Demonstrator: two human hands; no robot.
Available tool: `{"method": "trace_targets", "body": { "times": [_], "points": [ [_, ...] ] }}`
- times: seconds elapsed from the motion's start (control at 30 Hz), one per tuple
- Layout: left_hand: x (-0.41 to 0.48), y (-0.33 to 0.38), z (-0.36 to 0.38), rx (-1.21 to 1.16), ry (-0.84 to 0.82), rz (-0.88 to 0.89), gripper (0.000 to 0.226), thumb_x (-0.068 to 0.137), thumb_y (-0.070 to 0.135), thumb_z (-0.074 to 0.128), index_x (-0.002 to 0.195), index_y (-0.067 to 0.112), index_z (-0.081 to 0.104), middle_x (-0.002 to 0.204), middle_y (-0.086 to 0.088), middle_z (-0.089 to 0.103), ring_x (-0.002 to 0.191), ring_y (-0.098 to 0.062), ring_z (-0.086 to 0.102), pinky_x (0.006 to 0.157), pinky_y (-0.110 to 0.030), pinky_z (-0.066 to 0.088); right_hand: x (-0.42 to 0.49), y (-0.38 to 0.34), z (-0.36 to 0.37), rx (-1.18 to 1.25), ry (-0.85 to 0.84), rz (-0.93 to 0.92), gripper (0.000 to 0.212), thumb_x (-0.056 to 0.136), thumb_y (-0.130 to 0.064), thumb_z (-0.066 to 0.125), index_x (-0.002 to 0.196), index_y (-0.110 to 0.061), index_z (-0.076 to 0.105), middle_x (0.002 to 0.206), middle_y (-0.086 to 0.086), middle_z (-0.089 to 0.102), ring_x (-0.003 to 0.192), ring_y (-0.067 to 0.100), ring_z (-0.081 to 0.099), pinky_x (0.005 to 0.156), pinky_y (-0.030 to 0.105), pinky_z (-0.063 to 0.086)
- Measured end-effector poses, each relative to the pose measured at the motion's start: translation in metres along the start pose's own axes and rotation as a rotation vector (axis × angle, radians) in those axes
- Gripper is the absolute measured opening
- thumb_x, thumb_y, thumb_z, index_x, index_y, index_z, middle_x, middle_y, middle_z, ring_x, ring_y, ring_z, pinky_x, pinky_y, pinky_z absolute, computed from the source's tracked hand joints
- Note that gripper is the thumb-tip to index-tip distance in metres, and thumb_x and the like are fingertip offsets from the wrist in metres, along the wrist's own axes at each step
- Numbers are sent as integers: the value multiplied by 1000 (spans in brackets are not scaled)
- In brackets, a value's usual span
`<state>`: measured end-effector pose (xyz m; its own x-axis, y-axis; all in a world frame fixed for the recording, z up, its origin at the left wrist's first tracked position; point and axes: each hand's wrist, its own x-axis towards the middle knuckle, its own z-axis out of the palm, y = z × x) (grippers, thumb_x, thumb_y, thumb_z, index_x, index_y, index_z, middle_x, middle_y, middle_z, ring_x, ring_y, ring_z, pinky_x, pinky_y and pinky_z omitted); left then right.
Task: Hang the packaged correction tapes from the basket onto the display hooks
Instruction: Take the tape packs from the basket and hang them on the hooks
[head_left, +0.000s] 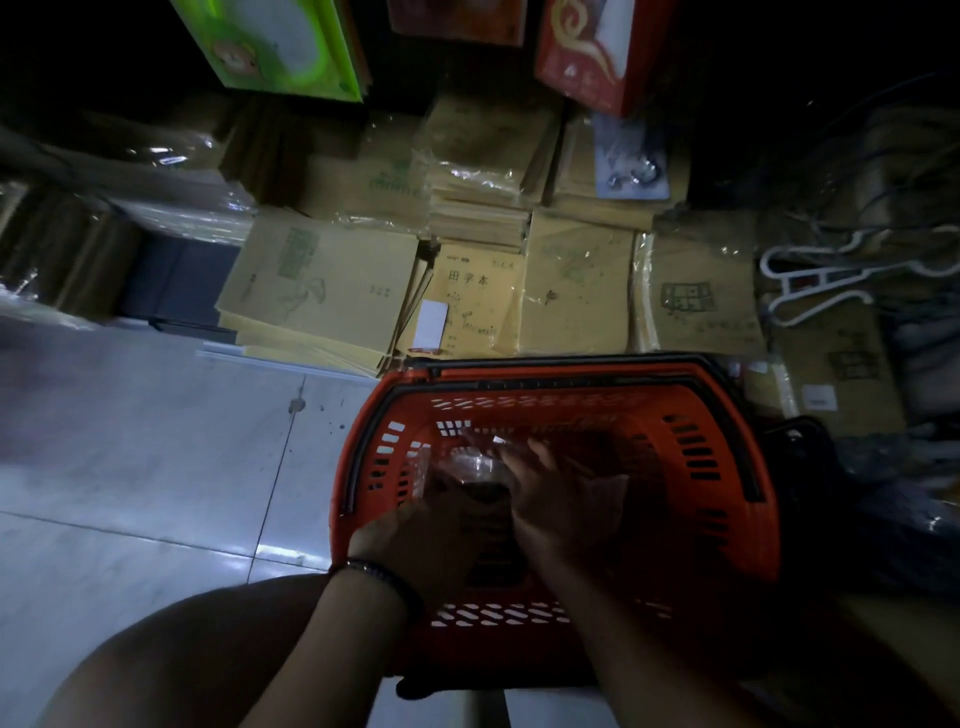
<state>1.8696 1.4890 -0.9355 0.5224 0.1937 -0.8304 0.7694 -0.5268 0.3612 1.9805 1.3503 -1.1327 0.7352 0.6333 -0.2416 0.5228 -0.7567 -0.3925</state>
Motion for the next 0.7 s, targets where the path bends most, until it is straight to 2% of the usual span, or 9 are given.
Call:
{"method": "trace_targets", "body": {
  "times": [0.1,0.17,0.2,0.27,0.37,0.43,0.53,0.63,0.7],
  "points": [
    [-9,-3,-9,2,21,26,86,80,92,41,148,39,42,145,5,61,134,-23,60,111,-48,52,-30,-5,-45,163,85,-93,62,96,-18,65,147,-49,51,158,-16,45,147,11,42,116,39,41],
    [-18,2,-18,-24,31,77,61,101,67,42,149,30,45,147,5,56,131,-20,58,110,-42,51,-46,-15,-75,261,132,-88,60,99,-10,63,147,-44,54,159,-14,43,146,9,42,118,37,40],
    [-25,8,-21,-170,69,65,46,109,55,36,143,27,50,140,3,59,121,-16,61,102,-39,52,-55,-23,-93,313,161,-79,58,99,-8,63,146,-42,57,159,-11,44,146,11,44,118,37,41],
    [-47,24,-22,-590,131,7,48,110,59,23,122,32,62,114,4,67,99,-10,61,91,-36,49,-78,-36,-128,382,252,-122,61,95,-4,68,144,-39,61,159,-8,46,144,12,46,116,36,44],
    [-72,29,-14,-1153,124,-57,46,101,70,39,106,33,66,105,-4,71,102,-24,65,107,-51,46,-102,-43,-168,439,332,-268,74,84,7,75,142,-37,64,155,-8,50,142,10,50,112,31,48],
    [-88,33,-13,-1379,85,-62,47,96,66,55,108,23,71,105,-15,78,112,-37,67,106,-57,48,-114,-46,-190,476,385,-325,82,76,17,78,138,-36,67,154,-6,51,140,12,52,108,32,53],
    [-112,47,-14,-1486,90,5,52,94,53,68,127,13,68,116,-22,78,114,-44,71,92,-52,57,-131,-52,-223,485,500,-457,81,71,24,78,132,-29,72,152,1,55,143,20,52,103,38,56],
    [-137,62,-10,-1522,79,104,70,88,71,65,131,17,72,125,-20,75,106,-40,76,85,-47,61,-140,-59,-253,536,551,-565,62,82,20,73,125,-24,77,150,5,57,145,26,49,105,46,55],
    [-150,69,-8,-1563,122,156,71,87,73,61,129,18,74,126,-19,75,102,-36,76,79,-43,63,-146,-66,-271,568,559,-603,52,88,13,68,124,-24,78,151,5,56,146,28,47,107,48,54]
  ]
}}
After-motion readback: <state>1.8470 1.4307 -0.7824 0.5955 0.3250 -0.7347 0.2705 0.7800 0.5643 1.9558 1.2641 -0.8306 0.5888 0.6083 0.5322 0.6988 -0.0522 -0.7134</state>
